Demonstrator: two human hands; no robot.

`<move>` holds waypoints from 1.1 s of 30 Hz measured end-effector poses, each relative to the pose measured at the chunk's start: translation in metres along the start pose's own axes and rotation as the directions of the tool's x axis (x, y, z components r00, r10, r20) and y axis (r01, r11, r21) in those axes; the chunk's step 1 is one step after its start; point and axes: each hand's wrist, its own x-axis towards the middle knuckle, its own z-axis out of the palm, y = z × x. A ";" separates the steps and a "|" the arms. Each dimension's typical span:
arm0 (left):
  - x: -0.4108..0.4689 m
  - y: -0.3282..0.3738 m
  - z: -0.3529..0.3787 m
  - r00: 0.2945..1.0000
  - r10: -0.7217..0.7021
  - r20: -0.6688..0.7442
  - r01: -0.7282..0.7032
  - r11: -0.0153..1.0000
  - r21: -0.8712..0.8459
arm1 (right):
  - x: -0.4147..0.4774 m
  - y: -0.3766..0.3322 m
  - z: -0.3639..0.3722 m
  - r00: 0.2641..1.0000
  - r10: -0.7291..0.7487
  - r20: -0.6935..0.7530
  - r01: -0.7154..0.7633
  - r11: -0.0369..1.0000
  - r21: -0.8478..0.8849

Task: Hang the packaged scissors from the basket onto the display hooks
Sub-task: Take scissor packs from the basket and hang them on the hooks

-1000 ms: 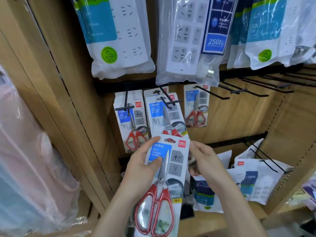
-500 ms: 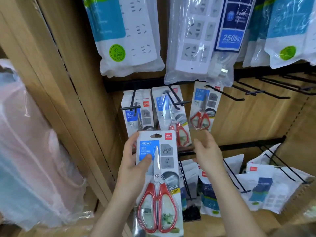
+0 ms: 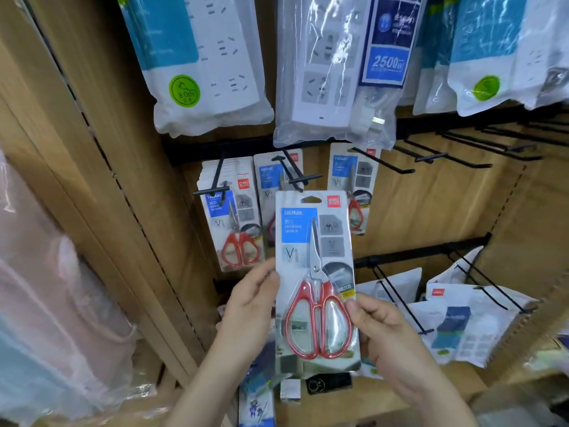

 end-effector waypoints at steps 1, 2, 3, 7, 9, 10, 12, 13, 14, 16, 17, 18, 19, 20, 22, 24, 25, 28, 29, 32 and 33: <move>-0.006 -0.006 -0.002 0.998 -0.032 0.046 0.030 0.999 0.035 | 0.000 0.000 -0.002 1.000 -0.008 -0.013 0.009 1.000 0.012; -0.011 -0.012 -0.004 0.995 -0.059 0.083 0.054 0.997 0.062 | -0.001 0.000 -0.004 1.000 -0.009 -0.020 0.010 1.000 0.010; -0.018 -0.017 -0.005 0.991 -0.080 0.109 0.072 0.994 0.082 | -0.001 0.001 -0.005 1.000 -0.011 -0.025 0.011 1.000 -0.003; -0.036 -0.033 -0.008 0.990 -0.093 0.109 0.069 0.977 0.200 | -0.006 0.005 -0.008 1.000 0.029 0.011 -0.029 0.997 -0.070; -0.040 -0.031 -0.007 0.993 -0.078 0.089 0.059 0.978 0.200 | -0.007 0.005 -0.007 0.999 0.039 0.018 -0.037 0.997 -0.073; -0.041 -0.030 -0.006 0.993 -0.076 0.090 0.058 0.980 0.191 | -0.008 0.004 -0.007 0.999 0.037 0.019 -0.036 0.997 -0.072; -0.040 -0.027 -0.007 0.992 -0.079 0.100 0.062 0.984 0.164 | -0.008 0.000 -0.005 1.000 0.023 0.020 -0.022 0.997 -0.070; -0.040 -0.024 -0.008 0.992 -0.075 0.098 0.059 0.986 0.156 | -0.007 -0.003 -0.004 1.000 0.020 0.022 -0.018 0.998 -0.068; -0.039 -0.022 -0.009 0.993 -0.069 0.095 0.054 0.987 0.154 | -0.007 -0.005 -0.003 1.000 0.019 0.024 -0.018 0.998 -0.068; -0.037 -0.018 -0.010 0.993 -0.076 0.092 0.062 0.987 0.148 | -0.004 -0.007 -0.001 1.000 0.027 0.014 -0.026 0.998 -0.063; -0.036 -0.017 -0.010 0.992 -0.087 0.087 0.074 0.987 0.142 | -0.003 -0.006 0.000 1.000 0.030 0.003 -0.030 0.998 -0.055; -0.036 -0.016 -0.010 0.992 -0.092 0.083 0.080 0.987 0.137 | -0.002 -0.005 0.001 0.999 0.031 -0.013 -0.031 0.999 -0.044; -0.035 -0.016 -0.009 0.993 -0.089 0.084 0.077 0.988 0.135 | -0.001 -0.004 0.002 0.999 0.033 -0.033 -0.034 0.999 -0.028; -0.034 -0.015 -0.008 0.994 -0.077 0.083 0.066 0.988 0.136 | -0.001 -0.004 0.003 0.997 0.047 -0.055 -0.047 0.999 0.003; -0.034 -0.014 -0.006 0.996 -0.053 0.075 0.043 0.991 0.128 | -0.002 -0.003 0.002 0.993 0.096 -0.069 -0.088 0.991 0.102; -0.033 -0.012 -0.005 0.995 -0.071 0.069 0.064 0.993 0.099 | -0.003 -0.004 0.000 0.993 0.114 -0.040 -0.107 0.983 0.150; -0.032 -0.012 -0.006 0.993 -0.093 0.073 0.087 0.993 0.084 | -0.004 -0.007 -0.001 0.993 0.116 -0.019 -0.113 0.984 0.136; -0.030 -0.014 -0.009 0.988 -0.130 0.083 0.127 0.991 0.045 | -0.004 -0.015 0.001 0.996 0.091 0.003 -0.091 0.996 0.013; -0.030 -0.015 -0.010 0.987 -0.136 0.086 0.134 0.991 0.026 | -0.002 -0.018 0.003 0.998 0.063 -0.013 -0.063 0.998 -0.022; -0.033 -0.021 -0.014 0.966 -0.195 0.167 0.215 0.971 -0.108 | 0.005 -0.025 0.008 0.998 -0.020 -0.065 0.015 0.998 -0.067; -0.034 -0.023 -0.015 0.952 -0.219 0.216 0.249 0.960 -0.125 | 0.007 -0.027 0.009 0.996 -0.032 -0.083 0.026 0.997 -0.072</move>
